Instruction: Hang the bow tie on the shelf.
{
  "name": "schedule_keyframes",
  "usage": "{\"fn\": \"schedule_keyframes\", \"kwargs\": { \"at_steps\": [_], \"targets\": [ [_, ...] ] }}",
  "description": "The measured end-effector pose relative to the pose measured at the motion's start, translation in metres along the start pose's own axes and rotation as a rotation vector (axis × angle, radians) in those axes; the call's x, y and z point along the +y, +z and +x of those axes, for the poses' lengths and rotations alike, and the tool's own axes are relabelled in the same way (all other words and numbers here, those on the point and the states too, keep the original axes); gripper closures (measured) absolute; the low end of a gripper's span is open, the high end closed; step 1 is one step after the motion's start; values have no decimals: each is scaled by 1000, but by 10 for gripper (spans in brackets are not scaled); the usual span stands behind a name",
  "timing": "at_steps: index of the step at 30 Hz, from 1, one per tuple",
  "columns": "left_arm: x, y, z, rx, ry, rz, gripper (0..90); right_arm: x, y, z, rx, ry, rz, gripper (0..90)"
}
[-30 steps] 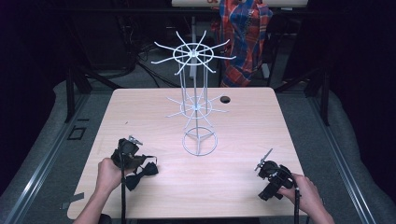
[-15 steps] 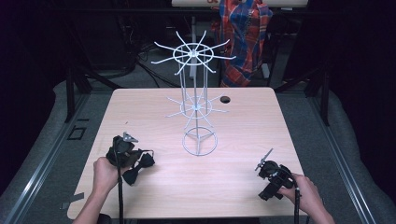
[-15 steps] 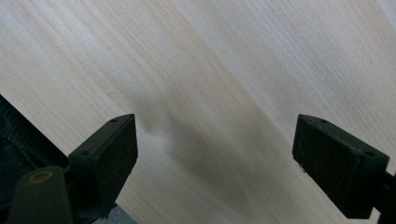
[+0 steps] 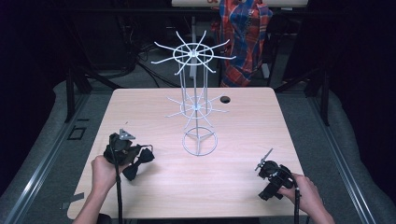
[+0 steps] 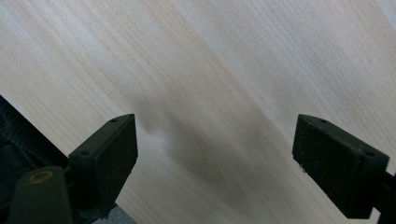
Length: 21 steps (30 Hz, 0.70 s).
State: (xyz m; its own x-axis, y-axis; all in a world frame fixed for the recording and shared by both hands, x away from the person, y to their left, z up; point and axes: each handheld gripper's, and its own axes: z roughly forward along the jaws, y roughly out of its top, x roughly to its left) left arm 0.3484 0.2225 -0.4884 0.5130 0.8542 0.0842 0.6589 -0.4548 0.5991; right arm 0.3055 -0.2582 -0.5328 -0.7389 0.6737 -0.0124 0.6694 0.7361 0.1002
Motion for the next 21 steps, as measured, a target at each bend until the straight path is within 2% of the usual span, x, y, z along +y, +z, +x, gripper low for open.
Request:
{"fn": "schedule_keyframes", "kwargs": {
  "at_steps": [7,13,21],
  "targets": [
    [7,-9,0,15,-7,-50,823,0,0,0,0,0,0,139],
    [12,-13,0,32,2,-66,823,0,0,0,-4,-2,3,139],
    [16,-19,3,27,-2,-96,823,1,0,0,2,-4,5,139]
  ]
}}
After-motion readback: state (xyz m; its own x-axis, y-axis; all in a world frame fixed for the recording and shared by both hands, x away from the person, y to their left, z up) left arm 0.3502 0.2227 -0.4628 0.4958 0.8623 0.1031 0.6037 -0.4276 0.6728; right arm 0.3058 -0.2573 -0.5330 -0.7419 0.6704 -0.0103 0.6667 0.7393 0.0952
